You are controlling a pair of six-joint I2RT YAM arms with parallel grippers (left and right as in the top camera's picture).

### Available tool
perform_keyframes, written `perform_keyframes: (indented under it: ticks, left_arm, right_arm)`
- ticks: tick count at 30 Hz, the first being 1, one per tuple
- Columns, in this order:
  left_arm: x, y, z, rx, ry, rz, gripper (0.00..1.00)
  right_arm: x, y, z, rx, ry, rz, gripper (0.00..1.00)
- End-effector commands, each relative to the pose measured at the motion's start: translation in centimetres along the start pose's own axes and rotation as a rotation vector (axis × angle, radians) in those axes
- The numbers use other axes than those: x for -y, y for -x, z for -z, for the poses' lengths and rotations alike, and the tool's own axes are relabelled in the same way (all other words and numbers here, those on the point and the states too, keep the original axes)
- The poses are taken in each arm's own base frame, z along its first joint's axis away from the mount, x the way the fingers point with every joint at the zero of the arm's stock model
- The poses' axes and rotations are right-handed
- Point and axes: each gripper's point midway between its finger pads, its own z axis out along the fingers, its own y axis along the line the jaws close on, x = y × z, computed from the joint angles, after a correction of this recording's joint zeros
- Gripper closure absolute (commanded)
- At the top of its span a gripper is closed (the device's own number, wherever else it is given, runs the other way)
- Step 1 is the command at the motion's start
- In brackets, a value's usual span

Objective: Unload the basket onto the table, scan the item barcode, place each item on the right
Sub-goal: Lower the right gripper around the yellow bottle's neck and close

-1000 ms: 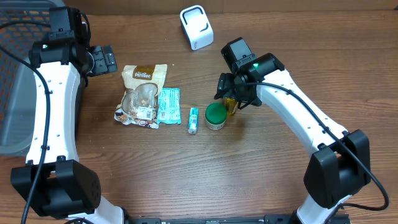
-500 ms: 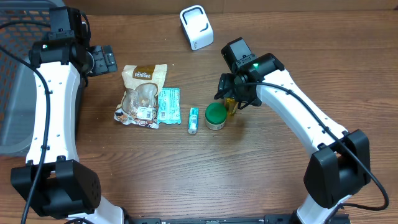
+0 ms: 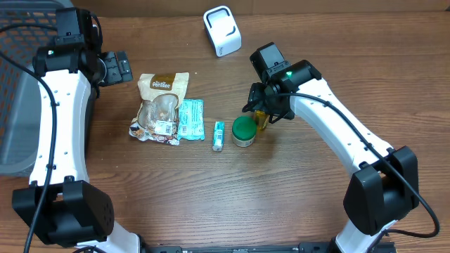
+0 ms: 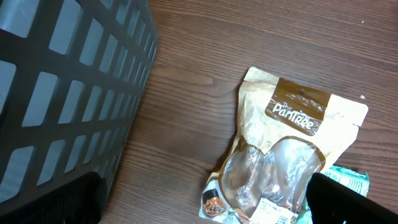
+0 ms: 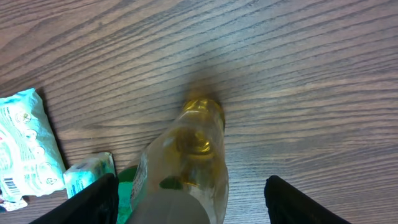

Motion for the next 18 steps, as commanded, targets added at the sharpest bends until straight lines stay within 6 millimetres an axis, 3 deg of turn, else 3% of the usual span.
perform_keyframes:
  ticks: [1, 9, 18]
  left_arm:
    - [-0.5, 0.6, 0.4, 0.019, 0.014, 0.005, 0.0]
    - [-0.5, 0.6, 0.4, 0.019, 0.014, 0.005, 0.0]
    - [-0.5, 0.6, 0.4, 0.019, 0.014, 0.005, 0.0]
  right_arm:
    - [0.1, -0.3, -0.4, -0.006, -0.016, 0.01, 0.28]
    - [0.2, -0.4, -0.6, -0.012, -0.021, 0.01, 0.28]
    - [0.3, -0.7, -2.1, -0.041, -0.044, 0.013, 0.28]
